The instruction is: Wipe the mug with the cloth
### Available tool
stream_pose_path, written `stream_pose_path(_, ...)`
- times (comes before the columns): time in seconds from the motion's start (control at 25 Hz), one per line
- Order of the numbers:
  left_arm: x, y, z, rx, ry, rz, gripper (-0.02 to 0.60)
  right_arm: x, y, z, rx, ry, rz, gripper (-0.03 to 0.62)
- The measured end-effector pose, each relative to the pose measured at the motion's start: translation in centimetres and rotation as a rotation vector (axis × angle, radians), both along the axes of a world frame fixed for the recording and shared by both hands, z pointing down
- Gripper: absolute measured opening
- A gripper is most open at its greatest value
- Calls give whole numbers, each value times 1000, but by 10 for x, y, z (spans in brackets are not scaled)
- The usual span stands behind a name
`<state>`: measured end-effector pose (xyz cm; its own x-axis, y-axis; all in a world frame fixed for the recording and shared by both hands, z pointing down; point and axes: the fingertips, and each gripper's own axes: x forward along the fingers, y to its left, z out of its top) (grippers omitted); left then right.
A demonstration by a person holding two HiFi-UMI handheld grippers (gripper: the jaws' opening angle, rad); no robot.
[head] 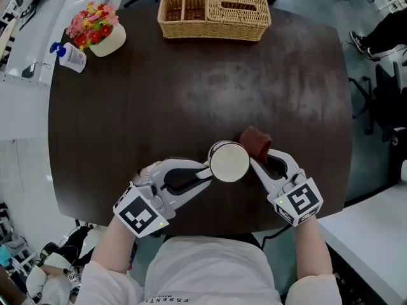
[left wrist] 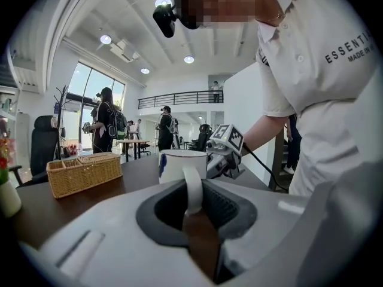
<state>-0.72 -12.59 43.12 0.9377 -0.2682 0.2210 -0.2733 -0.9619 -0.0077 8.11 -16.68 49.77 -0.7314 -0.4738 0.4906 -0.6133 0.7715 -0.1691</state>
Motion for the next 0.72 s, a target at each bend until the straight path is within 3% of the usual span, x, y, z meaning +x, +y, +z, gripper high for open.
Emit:
stream_pose_path(0.2, 0, -3, 36, -46, -45, 4, 66, 4, -16, -3, 27, -2, 67, 84)
stream_pose_path(0.48, -4, -6, 66, -92, -95, -9, 66, 2, -20, 8, 3, -3, 35, 83)
stream_pose_path(0.72, -13, -12, 76, -93, -80, -17, 66, -2, -23, 16, -25, -4, 31, 84)
